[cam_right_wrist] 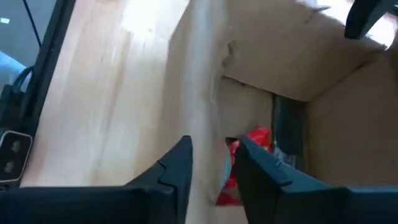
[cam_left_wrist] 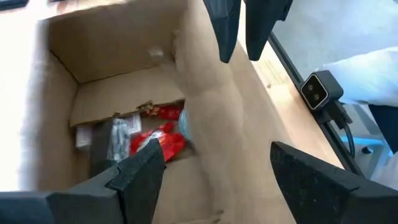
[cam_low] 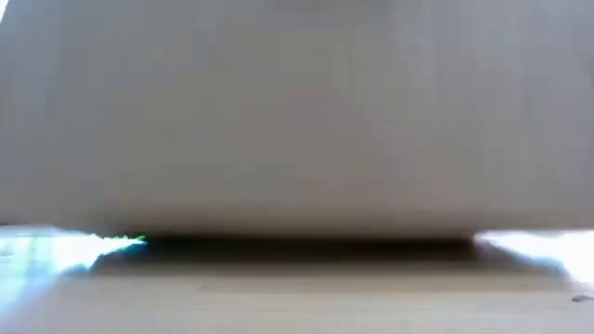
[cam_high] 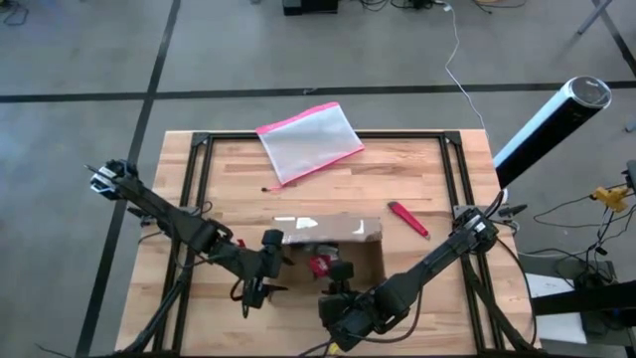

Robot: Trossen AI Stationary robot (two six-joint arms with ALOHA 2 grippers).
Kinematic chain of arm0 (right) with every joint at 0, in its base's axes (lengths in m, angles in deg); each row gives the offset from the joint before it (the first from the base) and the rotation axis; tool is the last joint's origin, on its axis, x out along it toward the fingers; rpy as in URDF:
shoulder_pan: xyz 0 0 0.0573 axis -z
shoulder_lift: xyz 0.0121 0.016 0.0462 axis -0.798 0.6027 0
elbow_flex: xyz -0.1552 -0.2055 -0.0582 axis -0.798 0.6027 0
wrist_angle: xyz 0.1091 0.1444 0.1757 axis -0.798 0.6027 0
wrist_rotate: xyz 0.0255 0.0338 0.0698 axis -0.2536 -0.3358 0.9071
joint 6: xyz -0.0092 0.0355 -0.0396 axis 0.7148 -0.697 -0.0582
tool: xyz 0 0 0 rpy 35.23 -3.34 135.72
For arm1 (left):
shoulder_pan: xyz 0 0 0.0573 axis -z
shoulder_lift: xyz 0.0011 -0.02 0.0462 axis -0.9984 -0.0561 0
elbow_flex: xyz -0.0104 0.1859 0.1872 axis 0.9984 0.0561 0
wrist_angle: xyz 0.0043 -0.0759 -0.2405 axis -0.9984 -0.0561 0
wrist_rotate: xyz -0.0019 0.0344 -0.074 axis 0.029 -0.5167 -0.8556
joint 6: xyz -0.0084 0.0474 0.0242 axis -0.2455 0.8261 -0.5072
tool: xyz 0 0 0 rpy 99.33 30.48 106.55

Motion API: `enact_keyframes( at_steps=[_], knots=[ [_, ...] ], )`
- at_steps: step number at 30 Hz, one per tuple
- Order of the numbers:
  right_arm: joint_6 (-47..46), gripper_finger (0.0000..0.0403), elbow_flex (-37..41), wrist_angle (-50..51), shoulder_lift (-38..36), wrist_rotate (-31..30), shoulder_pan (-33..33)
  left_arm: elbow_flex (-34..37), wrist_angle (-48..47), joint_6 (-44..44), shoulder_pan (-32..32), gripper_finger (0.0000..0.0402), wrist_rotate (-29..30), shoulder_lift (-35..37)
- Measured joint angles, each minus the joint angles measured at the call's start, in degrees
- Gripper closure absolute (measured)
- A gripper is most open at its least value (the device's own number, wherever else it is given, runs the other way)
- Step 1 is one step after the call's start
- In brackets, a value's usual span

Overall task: Unpack boxes
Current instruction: Open the cardboard box using the box cutter

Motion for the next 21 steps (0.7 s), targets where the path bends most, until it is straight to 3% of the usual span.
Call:
enact_keyframes(
  at_steps=[6, 10, 15, 21],
  knots=[
    [0.3, 0.0258, 0.0, 0.2, -0.1, -0.3, 0.1, 0.6, 0.2, -1.1, 0.0, 0.0126, 0.5, -1.9],
    [0.7, 0.0243, 0.0, 1.5, -0.2, -3.6, 0.9, 0.6, 2.3, -1.5, 0.7, 0.0126, 0.5, -3.5],
    [0.7, 0.0238, 0.0, 5.2, -0.2, -7.3, 2.7, 0.6, 3.2, -2.2, 2.6, 0.0126, -0.2, -3.7],
    [1.5, 0.0247, 0.0, 6.3, -0.2, -7.3, 5.7, 0.6, 6.4, -2.8, 5.6, 0.0126, -0.3, -4.0]
  ],
)
